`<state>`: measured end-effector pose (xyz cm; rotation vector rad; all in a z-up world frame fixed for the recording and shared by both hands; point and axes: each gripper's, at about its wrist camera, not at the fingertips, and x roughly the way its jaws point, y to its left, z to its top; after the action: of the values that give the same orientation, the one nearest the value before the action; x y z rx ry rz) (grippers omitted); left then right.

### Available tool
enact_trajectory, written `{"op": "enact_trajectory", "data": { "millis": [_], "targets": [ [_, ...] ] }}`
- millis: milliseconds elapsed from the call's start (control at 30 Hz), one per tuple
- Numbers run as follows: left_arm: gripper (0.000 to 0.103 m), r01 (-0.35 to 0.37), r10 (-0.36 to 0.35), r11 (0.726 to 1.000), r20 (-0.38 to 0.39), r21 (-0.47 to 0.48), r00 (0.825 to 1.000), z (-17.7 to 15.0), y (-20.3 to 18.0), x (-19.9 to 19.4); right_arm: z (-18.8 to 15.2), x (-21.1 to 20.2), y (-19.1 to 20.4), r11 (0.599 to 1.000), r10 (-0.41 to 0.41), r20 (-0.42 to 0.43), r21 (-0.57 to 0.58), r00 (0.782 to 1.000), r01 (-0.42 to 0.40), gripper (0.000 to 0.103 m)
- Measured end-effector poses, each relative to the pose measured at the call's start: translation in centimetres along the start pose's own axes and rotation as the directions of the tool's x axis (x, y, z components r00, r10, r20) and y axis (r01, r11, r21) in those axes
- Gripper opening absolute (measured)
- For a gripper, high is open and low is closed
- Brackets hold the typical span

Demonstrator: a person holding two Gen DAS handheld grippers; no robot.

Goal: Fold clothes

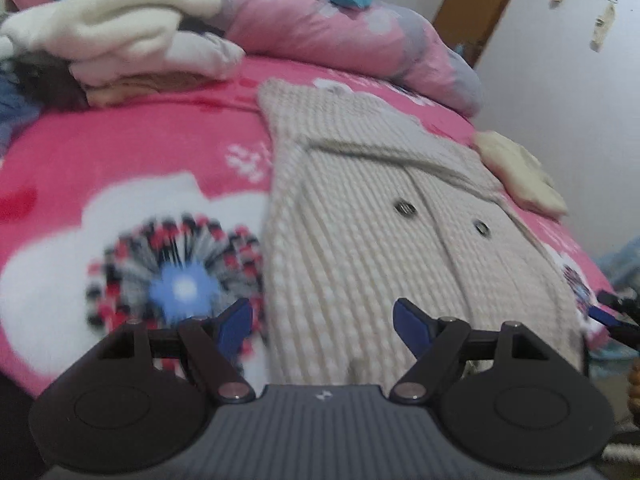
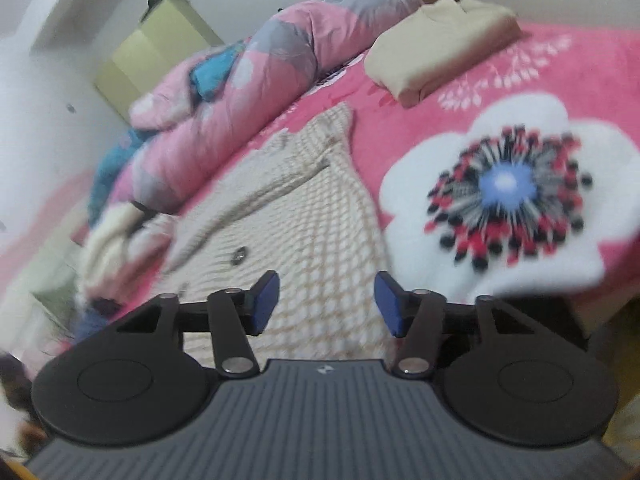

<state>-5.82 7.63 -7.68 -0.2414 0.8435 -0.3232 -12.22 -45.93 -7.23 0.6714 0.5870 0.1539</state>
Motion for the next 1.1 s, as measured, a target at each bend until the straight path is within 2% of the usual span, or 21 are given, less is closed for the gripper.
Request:
{"op": "enact_trajectory", "data": {
  "millis": [100, 200, 267, 433, 500, 767, 967, 1100],
  "targets": [
    [0.079, -0.015, 0.014, 1.000, -0.054, -0.022, 0.998, -1.6, 0.1, -0.2, -0.9, -0.4, -0.8, 0.999, 0.000, -0.018, 0.050, 1.000, 0.001, 0.062],
    [0.079, -0.104, 0.105, 0.994, -0.105, 0.011, 0.989, -2.8, -0.9, 0.0, -1.7, -0.2, -1.7, 0.992, -0.003, -0.053, 0.124, 0.999, 0.009, 0.062],
    [0.079, -0.152, 0.158, 0.987, -0.130, 0.056, 0.979, -3.5, -1.7, 0.4, -1.9, 0.2, -2.1, 0.985, 0.001, -0.091, 0.170, 0.996, 0.015, 0.062],
    [0.079, -0.207, 0.220, 0.975, -0.226, 0.079, 0.949, -5.0, -2.8, 2.6, -2.3, 1.7, -1.4, 0.987, -0.035, -0.178, 0.146, 0.983, 0.061, 0.063],
    [0.079, -0.236, 0.257, 0.965, -0.247, 0.115, 0.934, -5.5, -3.6, 3.3, -2.5, 2.2, -1.3, 0.985, -0.052, -0.207, 0.149, 0.977, 0.084, 0.063],
    [0.080, -0.281, 0.336, 0.931, -0.247, 0.233, 0.909, -6.1, -5.3, 4.2, -2.3, 3.6, -0.7, 0.989, -0.047, -0.229, 0.123, 0.972, 0.077, 0.063],
    [0.080, -0.291, 0.355, 0.921, -0.249, 0.259, 0.901, -6.2, -6.1, 4.4, -2.4, 4.3, -0.2, 0.993, -0.014, -0.276, 0.106, 0.961, 0.045, 0.063],
    [0.080, -0.297, 0.369, 0.912, -0.246, 0.284, 0.896, -6.5, -6.9, 4.4, -2.2, 4.2, -0.3, 0.993, -0.014, -0.265, 0.111, 0.964, 0.045, 0.063]
  ]
}}
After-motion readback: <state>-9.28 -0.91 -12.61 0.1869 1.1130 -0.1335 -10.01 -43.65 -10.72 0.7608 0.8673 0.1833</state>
